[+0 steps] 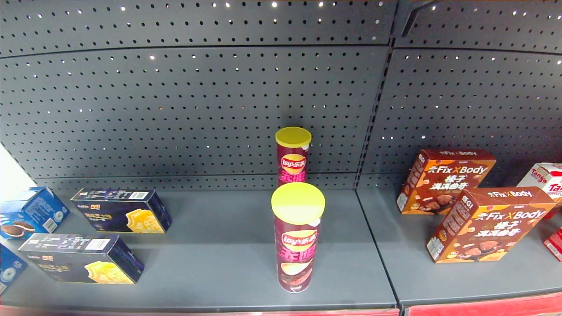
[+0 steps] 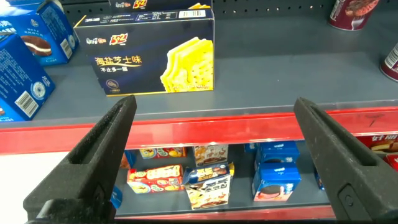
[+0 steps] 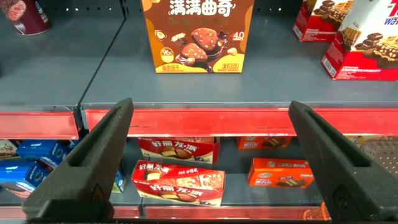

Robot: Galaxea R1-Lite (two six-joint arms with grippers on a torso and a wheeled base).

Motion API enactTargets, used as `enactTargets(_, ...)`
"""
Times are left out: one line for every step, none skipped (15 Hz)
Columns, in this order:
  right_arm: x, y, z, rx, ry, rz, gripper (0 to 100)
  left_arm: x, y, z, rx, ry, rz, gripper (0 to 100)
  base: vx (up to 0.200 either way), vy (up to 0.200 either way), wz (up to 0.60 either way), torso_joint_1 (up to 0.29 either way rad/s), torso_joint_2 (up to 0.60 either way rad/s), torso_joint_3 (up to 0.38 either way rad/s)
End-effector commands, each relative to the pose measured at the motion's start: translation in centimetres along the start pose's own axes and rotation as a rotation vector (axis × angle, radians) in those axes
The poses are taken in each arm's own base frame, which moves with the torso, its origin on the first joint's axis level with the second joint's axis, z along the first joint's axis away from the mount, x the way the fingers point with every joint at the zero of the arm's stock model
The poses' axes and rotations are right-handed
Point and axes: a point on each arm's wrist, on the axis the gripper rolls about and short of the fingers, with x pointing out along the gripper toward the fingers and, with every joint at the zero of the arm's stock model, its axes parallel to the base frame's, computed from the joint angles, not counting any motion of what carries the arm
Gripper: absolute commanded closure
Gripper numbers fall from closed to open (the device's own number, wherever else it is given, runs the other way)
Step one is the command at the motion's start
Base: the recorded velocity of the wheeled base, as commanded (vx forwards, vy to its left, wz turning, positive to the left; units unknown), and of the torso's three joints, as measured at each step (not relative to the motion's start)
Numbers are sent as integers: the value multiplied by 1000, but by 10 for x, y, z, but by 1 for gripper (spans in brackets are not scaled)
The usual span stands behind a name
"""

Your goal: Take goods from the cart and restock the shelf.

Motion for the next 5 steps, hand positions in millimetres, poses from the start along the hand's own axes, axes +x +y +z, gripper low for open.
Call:
enactTargets(0, 0, 0, -1, 1, 1, 0, 0, 0, 0, 0, 0, 0, 0, 0, 0, 0, 0, 0, 0)
enactTargets(0, 0, 0, -1, 1, 1, 0, 0, 0, 0, 0, 0, 0, 0, 0, 0, 0, 0, 0, 0)
enactTargets(0, 0, 0, -1, 1, 1, 0, 0, 0, 0, 0, 0, 0, 0, 0, 0, 0, 0, 0, 0)
enactTargets(0, 0, 0, -1, 1, 1, 0, 0, 0, 0, 0, -1, 0, 0, 0, 0, 0, 0, 0, 0)
enactTargets(0, 0, 0, -1, 1, 1, 0, 0, 0, 0, 0, 0, 0, 0, 0, 0, 0, 0, 0, 0)
